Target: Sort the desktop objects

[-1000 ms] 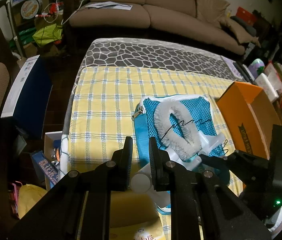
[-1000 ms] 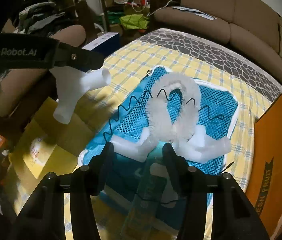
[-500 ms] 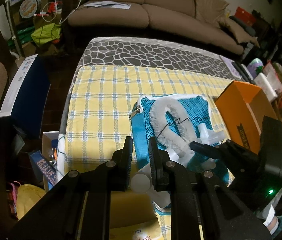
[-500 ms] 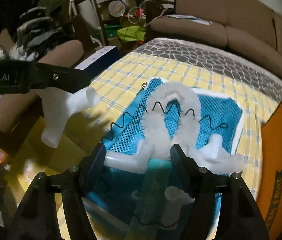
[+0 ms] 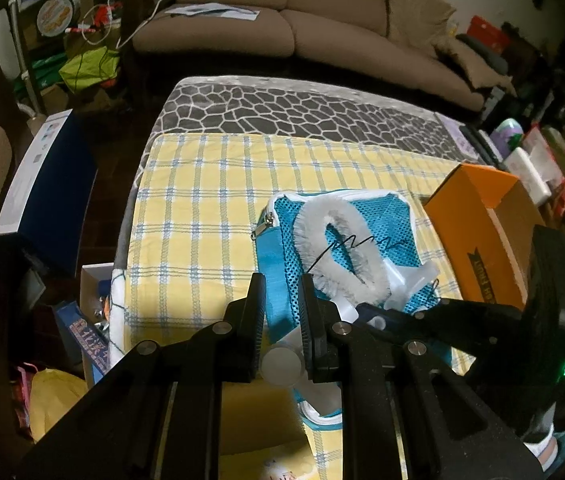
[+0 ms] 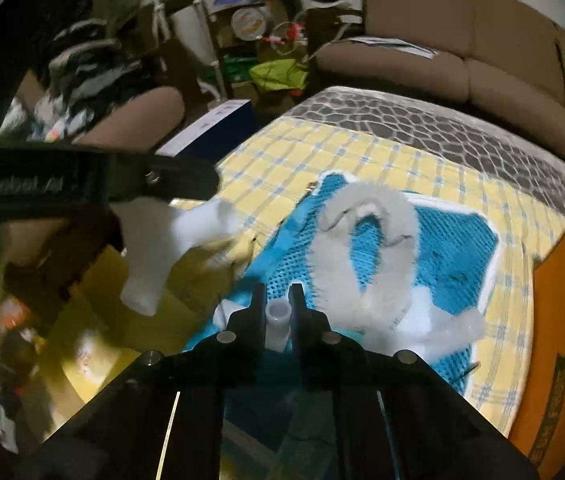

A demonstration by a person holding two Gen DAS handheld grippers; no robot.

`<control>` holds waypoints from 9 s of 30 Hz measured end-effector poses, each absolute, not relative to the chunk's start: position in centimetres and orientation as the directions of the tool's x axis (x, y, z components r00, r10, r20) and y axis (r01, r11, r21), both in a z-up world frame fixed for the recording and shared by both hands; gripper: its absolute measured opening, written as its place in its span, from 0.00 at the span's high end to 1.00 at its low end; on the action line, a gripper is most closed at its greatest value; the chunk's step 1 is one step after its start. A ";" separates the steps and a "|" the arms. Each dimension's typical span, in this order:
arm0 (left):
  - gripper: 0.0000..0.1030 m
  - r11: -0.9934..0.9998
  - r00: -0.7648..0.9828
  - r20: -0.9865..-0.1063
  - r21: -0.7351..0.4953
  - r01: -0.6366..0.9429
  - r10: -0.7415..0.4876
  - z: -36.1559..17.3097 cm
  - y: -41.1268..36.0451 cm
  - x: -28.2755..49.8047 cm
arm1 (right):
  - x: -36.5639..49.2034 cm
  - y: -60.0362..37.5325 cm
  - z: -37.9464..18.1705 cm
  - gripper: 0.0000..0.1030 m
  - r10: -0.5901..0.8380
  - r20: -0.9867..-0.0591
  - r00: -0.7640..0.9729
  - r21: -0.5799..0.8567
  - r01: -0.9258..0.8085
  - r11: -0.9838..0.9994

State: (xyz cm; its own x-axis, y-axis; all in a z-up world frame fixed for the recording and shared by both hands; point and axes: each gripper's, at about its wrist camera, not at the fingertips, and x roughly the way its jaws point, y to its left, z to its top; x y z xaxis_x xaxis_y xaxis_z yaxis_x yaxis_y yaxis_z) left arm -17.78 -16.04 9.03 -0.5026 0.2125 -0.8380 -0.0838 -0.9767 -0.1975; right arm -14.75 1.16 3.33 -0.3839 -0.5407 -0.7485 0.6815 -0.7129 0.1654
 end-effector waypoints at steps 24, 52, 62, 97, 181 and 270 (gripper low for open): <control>0.85 -0.948 -0.528 -0.787 -0.252 -0.197 0.319 12.8 -11.2 -15.9 | -13.8 11.4 12.7 0.90 -0.516 -0.651 -0.556 0.203 0.528 -0.825; 0.85 -0.830 -0.392 -0.845 -0.104 -0.548 0.364 10.8 14.3 -10.2 | -10.6 32.9 8.1 0.90 -0.337 -0.789 -0.514 0.209 0.291 -0.934; 0.85 -0.839 -0.363 -0.872 -0.093 -0.535 0.328 9.0 14.6 -10.3 | -10.4 32.3 6.6 0.86 -0.366 -0.820 -0.440 0.233 0.328 -0.916; 0.00 -0.933 -0.576 -0.735 -0.257 -0.254 0.359 14.3 -0.8 -7.6 | -9.7 25.4 14.1 0.03 -0.438 -0.621 -0.651 0.233 0.380 -0.895; 0.90 -0.903 -0.689 -0.643 -0.428 -0.039 0.335 11.7 -16.7 -13.3 | -18.1 7.1 4.6 0.37 -0.285 -0.806 -0.518 0.135 0.307 -0.942; 0.23 -0.917 -0.640 -0.663 -0.344 -0.202 0.390 14.3 -4.6 -11.4 | -11.0 29.8 11.6 0.38 -0.322 -0.685 -0.654 0.244 0.211 -0.946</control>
